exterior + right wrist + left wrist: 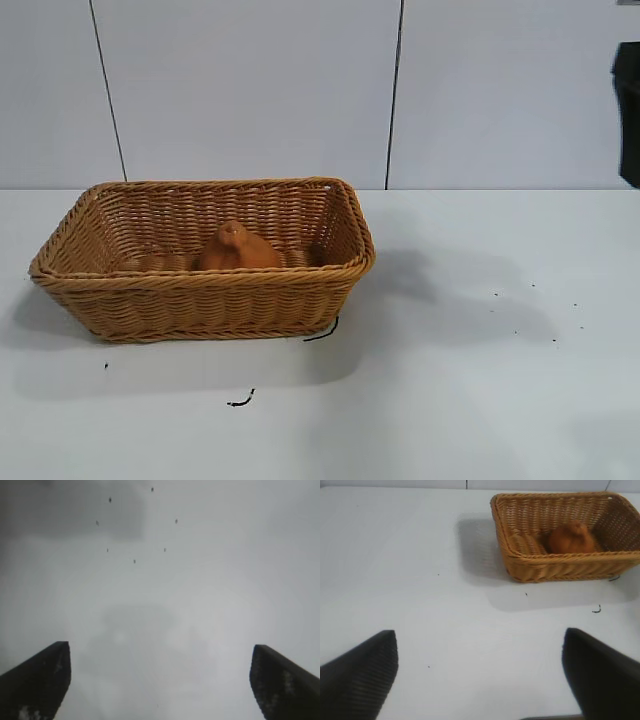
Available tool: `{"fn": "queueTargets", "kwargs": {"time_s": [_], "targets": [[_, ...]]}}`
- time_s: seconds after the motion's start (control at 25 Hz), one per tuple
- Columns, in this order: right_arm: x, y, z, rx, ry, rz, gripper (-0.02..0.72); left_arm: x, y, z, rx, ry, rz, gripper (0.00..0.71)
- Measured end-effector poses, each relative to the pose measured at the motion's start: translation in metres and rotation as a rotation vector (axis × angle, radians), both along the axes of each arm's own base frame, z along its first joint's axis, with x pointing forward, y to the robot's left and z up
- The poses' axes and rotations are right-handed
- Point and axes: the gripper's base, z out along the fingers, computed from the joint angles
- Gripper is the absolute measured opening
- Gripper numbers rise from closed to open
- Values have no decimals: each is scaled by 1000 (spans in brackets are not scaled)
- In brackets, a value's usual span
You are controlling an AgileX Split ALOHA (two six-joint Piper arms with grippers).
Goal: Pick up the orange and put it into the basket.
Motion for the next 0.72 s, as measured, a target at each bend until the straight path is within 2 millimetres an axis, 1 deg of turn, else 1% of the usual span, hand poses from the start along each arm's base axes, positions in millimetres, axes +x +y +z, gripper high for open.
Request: {"fn": "queueTargets", "kwargs": {"time_s": [0.16, 0.32, 0.44, 0.52, 0.72], "targets": [[-53, -2, 0, -4, -205, 26, 695, 0, 0, 0, 0, 0, 0, 639], [-99, -4, -5, -27, -425, 75, 695, 0, 0, 0, 0, 0, 0, 639], [-123, -5, -16, -30, -533, 77, 695, 0, 0, 0, 0, 0, 0, 639], [-134, -3, -26, -9, -578, 77, 695, 0, 0, 0, 0, 0, 0, 639], [-152, -4, -26, -2, -716, 78, 695, 0, 0, 0, 0, 0, 0, 639]]}}
